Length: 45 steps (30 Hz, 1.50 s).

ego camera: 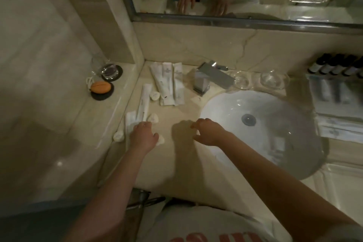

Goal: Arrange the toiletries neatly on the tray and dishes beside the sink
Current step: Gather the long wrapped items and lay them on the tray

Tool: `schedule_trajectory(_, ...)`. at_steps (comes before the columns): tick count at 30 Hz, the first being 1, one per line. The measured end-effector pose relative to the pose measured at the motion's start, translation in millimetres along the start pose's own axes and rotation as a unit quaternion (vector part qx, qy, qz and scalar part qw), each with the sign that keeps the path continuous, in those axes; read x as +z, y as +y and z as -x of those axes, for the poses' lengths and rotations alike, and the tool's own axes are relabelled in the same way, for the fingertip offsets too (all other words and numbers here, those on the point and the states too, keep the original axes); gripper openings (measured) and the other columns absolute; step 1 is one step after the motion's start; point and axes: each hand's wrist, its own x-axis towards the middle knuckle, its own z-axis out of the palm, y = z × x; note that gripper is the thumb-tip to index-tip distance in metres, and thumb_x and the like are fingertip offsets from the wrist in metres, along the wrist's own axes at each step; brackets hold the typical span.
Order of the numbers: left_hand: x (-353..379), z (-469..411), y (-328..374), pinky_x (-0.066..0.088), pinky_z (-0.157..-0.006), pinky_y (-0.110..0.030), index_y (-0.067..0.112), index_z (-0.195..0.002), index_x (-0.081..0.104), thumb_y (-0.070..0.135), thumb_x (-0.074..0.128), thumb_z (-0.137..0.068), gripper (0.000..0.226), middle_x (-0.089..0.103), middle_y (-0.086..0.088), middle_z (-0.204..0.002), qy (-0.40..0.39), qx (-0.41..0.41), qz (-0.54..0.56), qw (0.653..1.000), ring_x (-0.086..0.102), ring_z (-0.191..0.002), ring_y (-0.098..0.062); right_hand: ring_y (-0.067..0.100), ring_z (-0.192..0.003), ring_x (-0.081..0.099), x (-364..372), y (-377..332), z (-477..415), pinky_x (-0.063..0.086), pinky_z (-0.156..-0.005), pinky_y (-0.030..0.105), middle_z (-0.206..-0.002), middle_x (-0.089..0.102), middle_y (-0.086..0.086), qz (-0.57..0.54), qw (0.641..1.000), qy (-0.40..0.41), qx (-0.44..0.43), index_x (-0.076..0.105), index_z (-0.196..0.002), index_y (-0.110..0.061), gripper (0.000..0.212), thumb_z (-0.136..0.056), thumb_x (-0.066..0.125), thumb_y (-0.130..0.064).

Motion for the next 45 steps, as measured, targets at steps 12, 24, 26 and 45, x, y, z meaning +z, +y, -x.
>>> schedule_trajectory(12, -44.4, -90.6, -46.9, 0.045, -0.098, -0.044, 0.010, -0.129, 0.048, 0.043, 0.050, -0.088, 0.053, 0.050, -0.015, -0.132, -0.022, -0.004, 0.015, 1.000, 0.050, -0.119, -0.033, 0.035, -0.113, 0.049, -31.2, -42.0, -132.7, 0.047, -0.093, 0.046, -0.126, 0.049, 0.016, -0.050, 0.991, 0.079, 0.091, 0.038, -0.135, -0.012, 0.056, -0.088, 0.055, -0.038)
schedule_trajectory(24, -29.9, -133.8, -30.7, 0.048, -0.086, -0.040, 0.009, -0.118, 0.047, 0.033, 0.067, -0.082, 0.048, 0.057, -0.013, -0.121, -0.015, -0.100, 0.096, 0.990, 0.056, -0.111, -0.032, 0.031, -0.110, 0.050, -31.1, -64.3, -208.1, 0.043, -0.081, 0.039, -0.118, 0.056, 0.012, -0.067, 0.977, 0.134, 0.152, 0.042, -0.122, -0.011, 0.040, -0.087, 0.053, -0.028)
schedule_trajectory(26, -31.5, -136.3, -31.6, 0.048, -0.084, -0.038, 0.006, -0.119, 0.046, 0.029, 0.066, -0.083, 0.047, 0.058, -0.014, -0.121, -0.032, -0.108, 0.141, 0.983, 0.057, -0.111, -0.033, 0.030, -0.102, 0.055, -35.8, -64.6, -212.5, 0.045, -0.078, 0.038, -0.110, 0.060, 0.011, -0.087, 0.973, 0.118, 0.177, 0.046, -0.116, -0.011, 0.030, -0.088, 0.049, -0.022)
schedule_trajectory(45, -59.1, -67.6, 23.5, 0.048, -0.084, -0.033, 0.014, -0.121, 0.055, 0.031, 0.055, -0.091, 0.034, 0.062, -0.004, -0.107, 0.034, -0.049, 0.474, 0.878, 0.059, -0.100, -0.023, 0.017, -0.066, 0.052, -27.2, -34.8, -75.8, 0.046, -0.064, 0.031, -0.072, 0.054, 0.001, -0.428, 0.890, 0.136, 0.075, 0.054, -0.094, 0.006, 0.033, -0.096, 0.048, -0.026)
